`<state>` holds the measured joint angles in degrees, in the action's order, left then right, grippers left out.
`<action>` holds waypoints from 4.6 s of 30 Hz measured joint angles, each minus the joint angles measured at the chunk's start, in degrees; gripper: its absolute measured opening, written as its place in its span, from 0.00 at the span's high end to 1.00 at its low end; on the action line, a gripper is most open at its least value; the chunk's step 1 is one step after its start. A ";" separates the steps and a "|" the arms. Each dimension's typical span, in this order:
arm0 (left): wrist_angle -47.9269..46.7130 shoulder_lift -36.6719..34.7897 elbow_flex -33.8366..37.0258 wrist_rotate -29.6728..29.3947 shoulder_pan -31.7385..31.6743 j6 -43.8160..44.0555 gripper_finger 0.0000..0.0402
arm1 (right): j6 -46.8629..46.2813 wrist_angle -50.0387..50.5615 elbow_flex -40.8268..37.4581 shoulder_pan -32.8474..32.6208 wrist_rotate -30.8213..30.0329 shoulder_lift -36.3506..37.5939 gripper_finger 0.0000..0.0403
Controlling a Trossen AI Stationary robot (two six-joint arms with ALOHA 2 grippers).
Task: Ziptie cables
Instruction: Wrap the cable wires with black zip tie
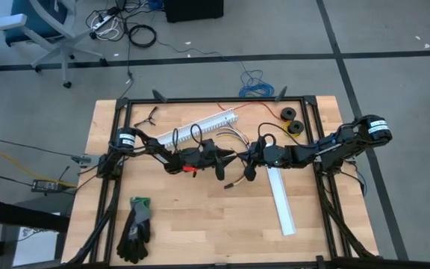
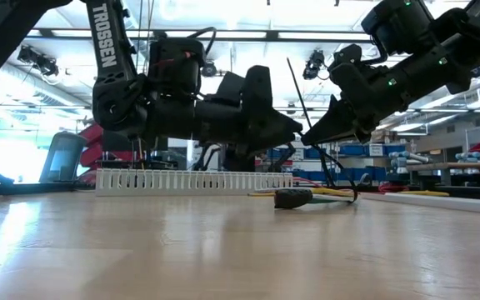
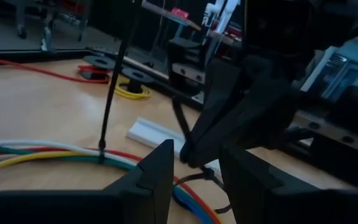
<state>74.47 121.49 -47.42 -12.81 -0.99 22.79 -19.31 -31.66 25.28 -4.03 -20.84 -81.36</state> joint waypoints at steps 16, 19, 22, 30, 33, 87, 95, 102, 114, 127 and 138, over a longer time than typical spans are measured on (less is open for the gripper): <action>-0.58 0.02 -2.55 0.98 -0.11 1.46 0.70 | 1.45 -1.27 0.02 -0.13 3.06 0.00 1.00; -3.16 0.02 -3.38 1.02 -0.11 1.50 0.71 | 1.47 -1.13 0.02 -0.13 3.06 0.00 1.00; -4.84 0.02 -4.06 1.04 -0.11 1.51 0.76 | 1.51 -0.89 0.02 -0.13 2.99 0.00 1.00; -5.61 0.02 -4.22 0.78 -0.11 -0.30 0.98 | 1.51 -0.79 0.00 -0.13 3.06 -0.02 1.00; -5.83 0.00 -4.22 0.71 -0.11 -0.33 0.99 | 1.50 -0.31 0.00 -0.13 3.28 -0.02 1.00; -1.35 0.09 -1.03 1.31 -6.60 7.74 1.00 | -11.08 27.34 0.11 -8.81 -5.78 0.09 0.99; 4.21 0.07 2.55 -0.73 -8.41 12.11 1.00 | -16.86 33.73 0.09 -11.01 -8.39 0.07 0.99; 8.05 0.07 6.16 -3.02 -8.93 13.71 1.00 | -21.91 38.30 0.17 -13.13 -9.04 0.09 0.99; 13.00 0.07 9.34 -3.96 -9.12 14.91 1.00 | -24.08 38.25 0.15 -14.34 -9.10 0.07 0.99; 13.58 -0.07 6.10 8.84 -9.45 15.17 0.81 | -14.92 28.25 -0.22 -14.27 -9.81 -0.15 0.79; 15.62 -1.44 5.78 13.48 -10.01 12.24 0.62 | -1.30 17.70 -0.17 -13.46 -13.83 3.44 0.68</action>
<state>90.09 120.05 -41.64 0.67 -11.00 35.02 -20.62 -13.96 25.11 -17.49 -34.67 -77.92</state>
